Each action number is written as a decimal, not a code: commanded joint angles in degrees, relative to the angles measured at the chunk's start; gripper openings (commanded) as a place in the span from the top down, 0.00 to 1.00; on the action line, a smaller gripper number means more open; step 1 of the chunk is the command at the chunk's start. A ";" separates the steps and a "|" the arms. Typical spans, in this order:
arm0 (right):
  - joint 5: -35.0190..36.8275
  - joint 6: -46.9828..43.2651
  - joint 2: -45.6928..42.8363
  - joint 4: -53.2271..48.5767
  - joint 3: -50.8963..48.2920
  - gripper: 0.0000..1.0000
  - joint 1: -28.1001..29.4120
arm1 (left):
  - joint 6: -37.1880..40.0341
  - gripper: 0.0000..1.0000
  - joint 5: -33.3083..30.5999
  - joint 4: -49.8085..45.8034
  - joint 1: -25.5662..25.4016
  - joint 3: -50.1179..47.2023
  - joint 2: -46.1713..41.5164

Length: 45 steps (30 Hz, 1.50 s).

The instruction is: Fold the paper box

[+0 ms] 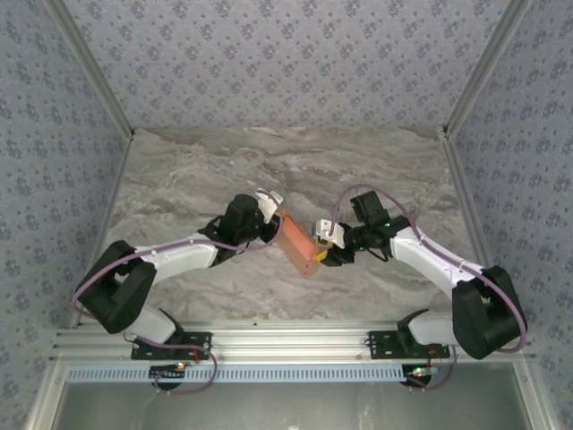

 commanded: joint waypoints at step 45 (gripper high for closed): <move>-3.89 -0.36 -2.01 -0.20 0.49 0.49 0.66 | -6.98 0.99 3.05 -15.23 2.59 2.30 -2.23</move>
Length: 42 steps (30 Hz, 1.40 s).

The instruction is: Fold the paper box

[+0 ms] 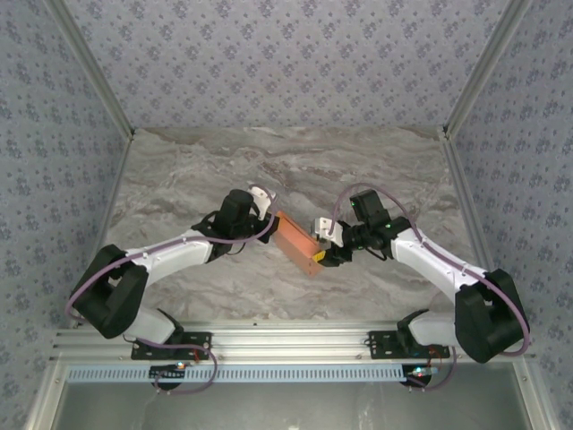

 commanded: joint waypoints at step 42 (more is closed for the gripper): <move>7.58 -11.16 -6.69 -16.83 4.78 0.38 0.95 | 3.84 0.98 -6.04 -4.03 -1.81 -1.06 -1.15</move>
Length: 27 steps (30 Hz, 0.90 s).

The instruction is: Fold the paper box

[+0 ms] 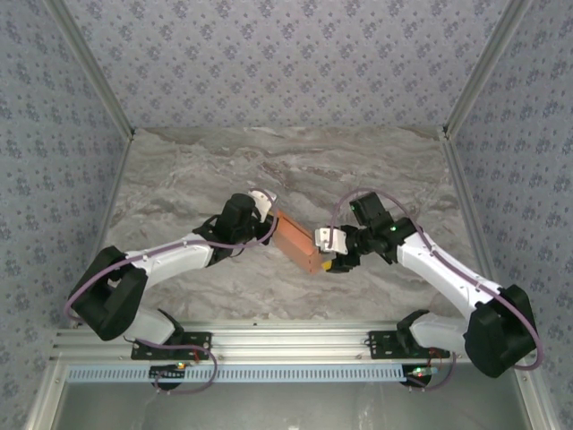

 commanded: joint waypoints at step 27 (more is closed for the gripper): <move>-6.92 1.20 2.91 4.95 2.85 0.53 -6.97 | 2.54 0.98 1.24 -3.61 -0.36 0.33 -0.98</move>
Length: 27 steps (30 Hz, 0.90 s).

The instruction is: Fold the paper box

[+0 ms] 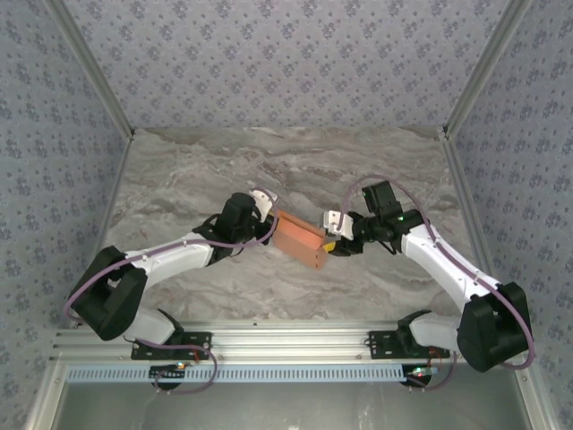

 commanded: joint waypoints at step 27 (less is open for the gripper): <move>-0.38 -0.23 2.32 5.82 -1.18 0.65 2.63 | 1.44 0.98 1.16 -2.52 -0.91 -0.24 -0.92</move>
